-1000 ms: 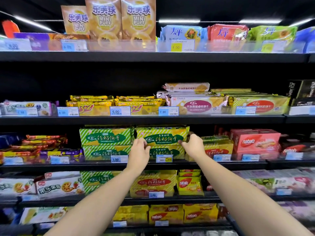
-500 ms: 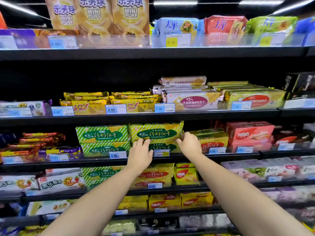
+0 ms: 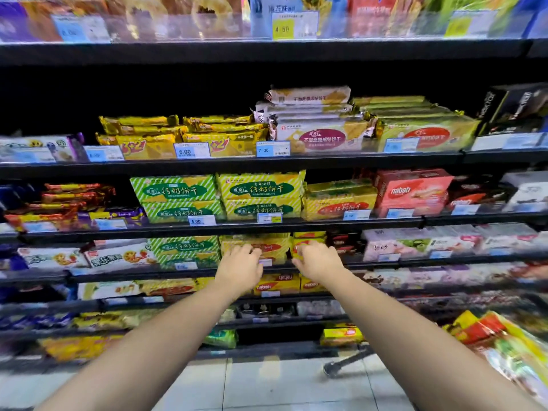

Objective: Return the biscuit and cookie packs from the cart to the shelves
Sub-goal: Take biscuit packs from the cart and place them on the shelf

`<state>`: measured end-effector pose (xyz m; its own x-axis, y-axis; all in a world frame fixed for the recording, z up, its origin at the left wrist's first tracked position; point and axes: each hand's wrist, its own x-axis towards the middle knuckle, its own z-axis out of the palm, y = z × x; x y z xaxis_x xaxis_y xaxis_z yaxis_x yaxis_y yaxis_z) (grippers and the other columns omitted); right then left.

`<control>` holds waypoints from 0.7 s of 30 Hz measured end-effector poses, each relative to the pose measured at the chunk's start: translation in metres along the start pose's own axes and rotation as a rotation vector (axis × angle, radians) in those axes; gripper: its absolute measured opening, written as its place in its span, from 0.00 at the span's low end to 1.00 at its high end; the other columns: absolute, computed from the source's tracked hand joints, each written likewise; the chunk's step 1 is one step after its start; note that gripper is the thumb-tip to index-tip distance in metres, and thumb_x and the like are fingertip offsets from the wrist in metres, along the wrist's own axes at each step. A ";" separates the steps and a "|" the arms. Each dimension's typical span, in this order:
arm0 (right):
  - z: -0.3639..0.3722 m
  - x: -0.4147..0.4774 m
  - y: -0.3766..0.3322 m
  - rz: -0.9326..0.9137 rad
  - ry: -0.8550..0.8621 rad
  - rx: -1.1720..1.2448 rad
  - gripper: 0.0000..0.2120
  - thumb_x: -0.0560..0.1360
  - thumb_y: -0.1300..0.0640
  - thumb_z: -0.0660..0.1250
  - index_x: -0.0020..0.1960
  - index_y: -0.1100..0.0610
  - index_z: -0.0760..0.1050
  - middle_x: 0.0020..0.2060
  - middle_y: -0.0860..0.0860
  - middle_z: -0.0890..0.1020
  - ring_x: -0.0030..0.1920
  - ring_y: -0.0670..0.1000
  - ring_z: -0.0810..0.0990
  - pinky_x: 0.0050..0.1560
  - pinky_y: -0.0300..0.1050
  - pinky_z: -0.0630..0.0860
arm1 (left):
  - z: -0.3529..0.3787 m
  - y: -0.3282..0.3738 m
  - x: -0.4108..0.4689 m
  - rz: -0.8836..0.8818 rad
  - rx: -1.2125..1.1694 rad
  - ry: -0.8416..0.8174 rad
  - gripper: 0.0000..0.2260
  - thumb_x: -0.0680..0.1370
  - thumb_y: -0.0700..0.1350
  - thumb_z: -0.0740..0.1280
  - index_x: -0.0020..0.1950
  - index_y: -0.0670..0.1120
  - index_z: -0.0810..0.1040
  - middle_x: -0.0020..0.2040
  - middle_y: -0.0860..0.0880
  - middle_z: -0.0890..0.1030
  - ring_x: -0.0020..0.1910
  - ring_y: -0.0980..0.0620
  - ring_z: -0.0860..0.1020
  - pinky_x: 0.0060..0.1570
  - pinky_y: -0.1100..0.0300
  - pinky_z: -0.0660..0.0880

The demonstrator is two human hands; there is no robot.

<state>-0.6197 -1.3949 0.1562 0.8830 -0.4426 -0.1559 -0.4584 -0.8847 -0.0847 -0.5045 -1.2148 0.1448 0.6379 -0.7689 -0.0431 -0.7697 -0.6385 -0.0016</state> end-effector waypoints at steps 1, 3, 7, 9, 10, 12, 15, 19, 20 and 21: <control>0.002 -0.005 -0.003 0.001 -0.021 -0.005 0.20 0.81 0.41 0.59 0.66 0.53 0.74 0.62 0.56 0.77 0.62 0.61 0.76 0.62 0.57 0.70 | 0.003 0.000 -0.006 -0.007 0.009 -0.038 0.19 0.83 0.53 0.57 0.70 0.48 0.72 0.63 0.46 0.76 0.64 0.42 0.74 0.62 0.47 0.71; 0.006 -0.012 -0.013 0.017 -0.052 0.009 0.20 0.81 0.42 0.60 0.66 0.53 0.74 0.63 0.55 0.76 0.64 0.60 0.75 0.64 0.58 0.69 | 0.010 -0.004 -0.019 -0.022 0.012 -0.099 0.20 0.83 0.54 0.56 0.72 0.48 0.70 0.65 0.45 0.75 0.65 0.41 0.73 0.62 0.45 0.70; 0.012 -0.020 -0.057 0.009 -0.114 -0.023 0.19 0.81 0.42 0.60 0.67 0.51 0.73 0.62 0.55 0.77 0.63 0.60 0.76 0.64 0.57 0.70 | 0.020 -0.040 -0.054 -0.059 -0.028 -0.147 0.20 0.83 0.54 0.55 0.72 0.48 0.69 0.67 0.44 0.73 0.66 0.40 0.72 0.62 0.45 0.70; 0.018 -0.019 -0.095 -0.010 -0.147 -0.047 0.19 0.81 0.42 0.59 0.65 0.52 0.74 0.60 0.56 0.77 0.61 0.60 0.77 0.60 0.56 0.71 | 0.025 -0.073 -0.078 -0.098 -0.056 -0.142 0.20 0.83 0.55 0.56 0.71 0.48 0.70 0.67 0.44 0.74 0.66 0.40 0.72 0.64 0.44 0.70; 0.022 -0.017 -0.118 -0.022 -0.160 -0.039 0.19 0.81 0.42 0.59 0.65 0.53 0.74 0.60 0.56 0.77 0.61 0.60 0.77 0.60 0.56 0.72 | 0.028 -0.094 -0.093 -0.122 -0.069 -0.138 0.20 0.83 0.55 0.56 0.71 0.47 0.70 0.67 0.44 0.74 0.66 0.40 0.72 0.64 0.44 0.71; 0.033 -0.015 -0.175 -0.074 -0.174 -0.018 0.20 0.82 0.42 0.59 0.67 0.53 0.73 0.62 0.56 0.77 0.63 0.61 0.76 0.61 0.56 0.73 | 0.035 -0.145 -0.130 -0.186 -0.093 -0.142 0.20 0.82 0.56 0.56 0.69 0.47 0.71 0.67 0.43 0.73 0.65 0.39 0.73 0.63 0.45 0.70; 0.055 -0.016 -0.283 -0.195 -0.193 -0.026 0.22 0.81 0.42 0.60 0.69 0.53 0.72 0.64 0.57 0.76 0.64 0.61 0.76 0.60 0.54 0.74 | 0.047 -0.236 -0.199 -0.305 -0.149 -0.202 0.19 0.82 0.55 0.57 0.68 0.48 0.71 0.66 0.44 0.72 0.66 0.39 0.72 0.63 0.44 0.70; 0.077 -0.016 -0.445 -0.440 -0.214 -0.075 0.19 0.80 0.43 0.61 0.63 0.54 0.74 0.61 0.57 0.79 0.61 0.60 0.79 0.58 0.53 0.77 | 0.057 -0.364 -0.294 -0.504 -0.161 -0.225 0.18 0.81 0.52 0.57 0.69 0.47 0.70 0.66 0.42 0.73 0.66 0.38 0.71 0.66 0.42 0.67; 0.081 -0.018 -0.484 -0.499 -0.213 -0.076 0.18 0.80 0.43 0.61 0.62 0.54 0.74 0.60 0.57 0.79 0.60 0.60 0.79 0.57 0.54 0.77 | 0.057 -0.393 -0.317 -0.561 -0.174 -0.216 0.18 0.81 0.51 0.57 0.69 0.47 0.71 0.66 0.42 0.73 0.66 0.38 0.71 0.65 0.42 0.67; 0.085 -0.020 -0.521 -0.551 -0.213 -0.081 0.18 0.81 0.43 0.61 0.62 0.54 0.74 0.60 0.57 0.79 0.60 0.60 0.79 0.57 0.54 0.78 | 0.058 -0.420 -0.340 -0.613 -0.185 -0.208 0.17 0.81 0.50 0.58 0.68 0.47 0.71 0.66 0.42 0.73 0.66 0.37 0.71 0.64 0.43 0.68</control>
<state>-0.4069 -0.9126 0.1201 0.9452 0.1161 -0.3050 0.0779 -0.9878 -0.1346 -0.3998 -0.6830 0.1018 0.9253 -0.2549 -0.2808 -0.2411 -0.9669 0.0833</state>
